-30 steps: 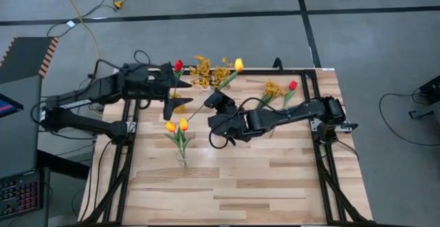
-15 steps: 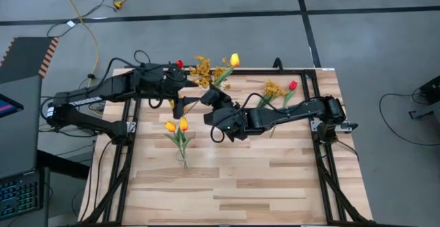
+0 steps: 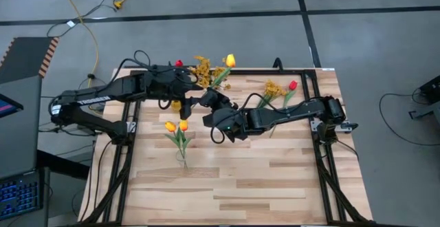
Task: Sort flowers into vase by color
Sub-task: Put the yellow flower into the bottom transparent vase
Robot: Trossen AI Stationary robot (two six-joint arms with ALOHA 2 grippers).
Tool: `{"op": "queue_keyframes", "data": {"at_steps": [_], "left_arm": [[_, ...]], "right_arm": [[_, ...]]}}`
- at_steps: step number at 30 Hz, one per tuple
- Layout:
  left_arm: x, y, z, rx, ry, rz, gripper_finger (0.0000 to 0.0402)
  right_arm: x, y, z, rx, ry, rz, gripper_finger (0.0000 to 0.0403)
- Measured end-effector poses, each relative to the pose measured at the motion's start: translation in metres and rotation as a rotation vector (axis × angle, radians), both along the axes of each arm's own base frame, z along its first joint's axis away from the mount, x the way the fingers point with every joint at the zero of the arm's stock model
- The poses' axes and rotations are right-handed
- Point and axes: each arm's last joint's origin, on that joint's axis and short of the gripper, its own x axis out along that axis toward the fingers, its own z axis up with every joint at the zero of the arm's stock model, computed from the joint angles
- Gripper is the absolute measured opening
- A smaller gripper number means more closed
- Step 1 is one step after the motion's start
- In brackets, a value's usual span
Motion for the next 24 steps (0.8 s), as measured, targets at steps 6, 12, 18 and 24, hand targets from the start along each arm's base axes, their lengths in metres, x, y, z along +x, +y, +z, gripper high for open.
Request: {"op": "queue_keyframes", "data": {"at_steps": [6, 12, 18, 24], "left_arm": [[0.0012, 0.0003, 0.0006, 0.001, -0.014, 0.002, 0.0159], [-0.0003, 0.0055, -0.0018, -0.037, 0.001, 0.040, 0.0124], [0.0014, 0.0084, -0.0038, -0.070, 0.002, 0.018, 0.0091], [0.0030, 0.0079, -0.0050, -0.085, 0.005, -0.008, 0.0063]], "right_arm": [[0.0001, 0.0001, -0.0001, 0.001, 0.001, 0.004, 0.0040], [0.0001, 0.0001, -0.0001, 0.001, 0.000, 0.004, 0.0040], [0.0000, 0.0001, 0.0000, 0.001, 0.000, 0.003, 0.0040], [0.0000, 0.0002, 0.0002, 0.002, -0.002, 0.004, 0.0040]]}}
